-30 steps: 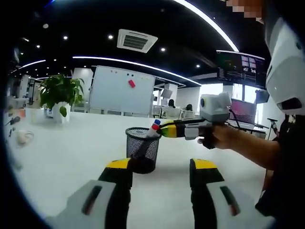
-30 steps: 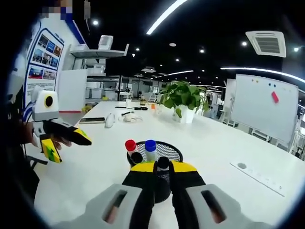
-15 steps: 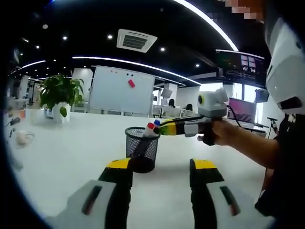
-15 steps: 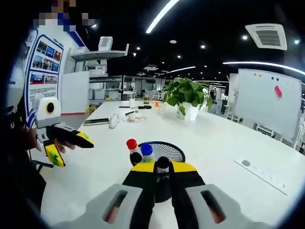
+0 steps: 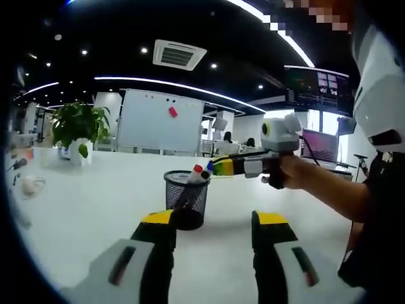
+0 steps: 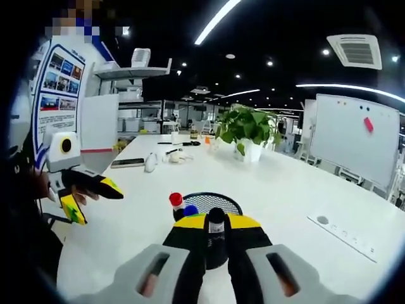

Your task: Pick up the whiteboard markers from the pen holder and place them facing the whiteboard neatly

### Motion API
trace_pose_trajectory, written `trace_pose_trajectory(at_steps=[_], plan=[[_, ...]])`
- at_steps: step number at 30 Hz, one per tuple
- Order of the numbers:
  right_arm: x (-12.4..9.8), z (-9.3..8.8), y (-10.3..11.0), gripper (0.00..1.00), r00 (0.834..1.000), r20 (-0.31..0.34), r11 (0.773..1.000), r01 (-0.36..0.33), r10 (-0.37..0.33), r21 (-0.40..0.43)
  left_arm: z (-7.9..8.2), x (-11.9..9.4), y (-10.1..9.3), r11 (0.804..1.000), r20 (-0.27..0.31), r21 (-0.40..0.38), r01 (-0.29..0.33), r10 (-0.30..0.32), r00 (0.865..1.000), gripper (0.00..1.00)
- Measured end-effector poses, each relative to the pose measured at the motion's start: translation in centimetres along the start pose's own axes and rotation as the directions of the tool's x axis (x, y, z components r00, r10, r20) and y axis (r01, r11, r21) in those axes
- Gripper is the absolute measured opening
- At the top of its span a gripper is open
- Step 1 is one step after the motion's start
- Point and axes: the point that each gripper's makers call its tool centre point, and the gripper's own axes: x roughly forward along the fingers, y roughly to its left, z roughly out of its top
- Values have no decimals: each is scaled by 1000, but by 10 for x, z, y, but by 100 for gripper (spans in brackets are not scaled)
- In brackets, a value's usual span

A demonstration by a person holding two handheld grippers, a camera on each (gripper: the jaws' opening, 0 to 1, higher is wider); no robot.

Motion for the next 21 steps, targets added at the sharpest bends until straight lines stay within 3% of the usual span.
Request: trace_pose_trajectory(at_steps=[21], plan=[[-9,22,-3,13,999,45,999,12,-15,50,-1,0,-5,1000,-3,2,9,-9,1000,49]])
